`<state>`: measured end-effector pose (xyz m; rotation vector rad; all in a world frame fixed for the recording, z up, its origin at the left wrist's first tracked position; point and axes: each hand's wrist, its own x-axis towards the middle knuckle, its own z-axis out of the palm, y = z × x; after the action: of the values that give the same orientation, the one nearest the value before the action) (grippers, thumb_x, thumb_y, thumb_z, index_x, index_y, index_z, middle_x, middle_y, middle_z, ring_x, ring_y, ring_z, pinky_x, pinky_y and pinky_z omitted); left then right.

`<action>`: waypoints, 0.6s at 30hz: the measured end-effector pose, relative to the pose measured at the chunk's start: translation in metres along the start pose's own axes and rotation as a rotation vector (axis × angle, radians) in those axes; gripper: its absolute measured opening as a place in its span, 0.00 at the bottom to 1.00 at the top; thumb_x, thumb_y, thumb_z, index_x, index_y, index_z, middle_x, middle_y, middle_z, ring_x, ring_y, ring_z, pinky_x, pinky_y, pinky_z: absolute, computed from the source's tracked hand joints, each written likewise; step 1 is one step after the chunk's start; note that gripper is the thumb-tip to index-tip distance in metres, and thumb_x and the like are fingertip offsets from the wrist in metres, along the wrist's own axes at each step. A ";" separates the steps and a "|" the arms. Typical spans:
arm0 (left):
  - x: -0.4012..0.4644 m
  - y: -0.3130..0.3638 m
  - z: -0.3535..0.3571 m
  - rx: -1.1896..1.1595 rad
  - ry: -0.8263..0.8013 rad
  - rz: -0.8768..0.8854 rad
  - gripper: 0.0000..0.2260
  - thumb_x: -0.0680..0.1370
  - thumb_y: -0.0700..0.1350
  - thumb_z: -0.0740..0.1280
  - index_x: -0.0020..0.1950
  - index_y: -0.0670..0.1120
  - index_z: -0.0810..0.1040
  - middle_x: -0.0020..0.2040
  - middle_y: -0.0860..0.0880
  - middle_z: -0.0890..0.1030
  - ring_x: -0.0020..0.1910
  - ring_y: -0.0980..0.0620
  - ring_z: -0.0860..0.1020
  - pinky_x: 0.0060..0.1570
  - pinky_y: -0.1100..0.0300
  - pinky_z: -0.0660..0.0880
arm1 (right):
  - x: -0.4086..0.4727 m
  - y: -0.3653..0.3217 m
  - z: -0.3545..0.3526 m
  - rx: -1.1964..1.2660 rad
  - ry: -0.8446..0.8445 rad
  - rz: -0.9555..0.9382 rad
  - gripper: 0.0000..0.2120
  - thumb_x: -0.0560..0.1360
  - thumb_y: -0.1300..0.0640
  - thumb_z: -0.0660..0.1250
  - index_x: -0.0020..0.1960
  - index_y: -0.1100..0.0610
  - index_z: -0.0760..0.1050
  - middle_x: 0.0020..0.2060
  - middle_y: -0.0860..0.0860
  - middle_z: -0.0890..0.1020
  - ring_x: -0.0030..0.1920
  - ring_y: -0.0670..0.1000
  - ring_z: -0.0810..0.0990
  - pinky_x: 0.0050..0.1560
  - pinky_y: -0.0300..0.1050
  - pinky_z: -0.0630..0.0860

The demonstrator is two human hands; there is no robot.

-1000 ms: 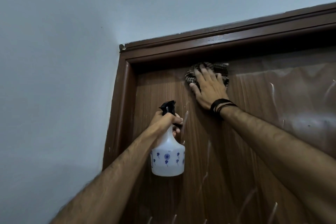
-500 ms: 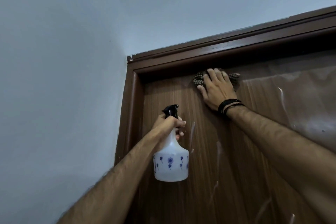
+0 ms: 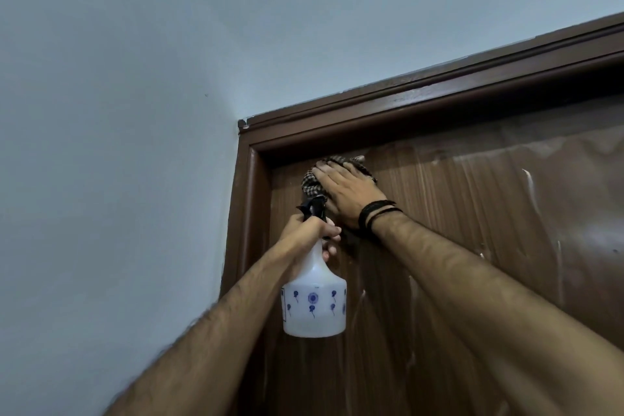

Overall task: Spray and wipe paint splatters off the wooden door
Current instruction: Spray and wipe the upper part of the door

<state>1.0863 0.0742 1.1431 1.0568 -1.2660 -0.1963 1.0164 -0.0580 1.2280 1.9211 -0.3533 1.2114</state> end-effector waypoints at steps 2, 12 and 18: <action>-0.001 -0.005 -0.003 0.002 0.004 -0.017 0.03 0.77 0.32 0.66 0.49 0.38 0.77 0.43 0.39 0.79 0.28 0.51 0.76 0.27 0.61 0.72 | -0.010 0.014 0.000 0.023 0.098 0.071 0.28 0.83 0.46 0.54 0.79 0.56 0.58 0.78 0.53 0.62 0.78 0.52 0.58 0.77 0.48 0.46; -0.006 -0.009 -0.065 0.028 0.085 -0.055 0.02 0.77 0.33 0.66 0.48 0.38 0.76 0.43 0.40 0.78 0.29 0.50 0.77 0.29 0.60 0.75 | -0.004 -0.010 0.019 0.076 0.390 0.525 0.27 0.81 0.51 0.60 0.75 0.64 0.64 0.73 0.61 0.68 0.75 0.61 0.63 0.76 0.59 0.49; -0.010 -0.007 -0.081 0.053 0.162 -0.050 0.01 0.78 0.34 0.67 0.49 0.38 0.77 0.40 0.41 0.80 0.26 0.49 0.75 0.26 0.60 0.74 | 0.014 -0.073 0.044 0.142 0.112 0.013 0.29 0.83 0.47 0.54 0.80 0.57 0.53 0.80 0.53 0.56 0.79 0.53 0.52 0.78 0.50 0.44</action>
<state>1.1537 0.1202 1.1373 1.1274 -1.1046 -0.1135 1.0955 -0.0430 1.1952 1.9632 -0.2261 1.3783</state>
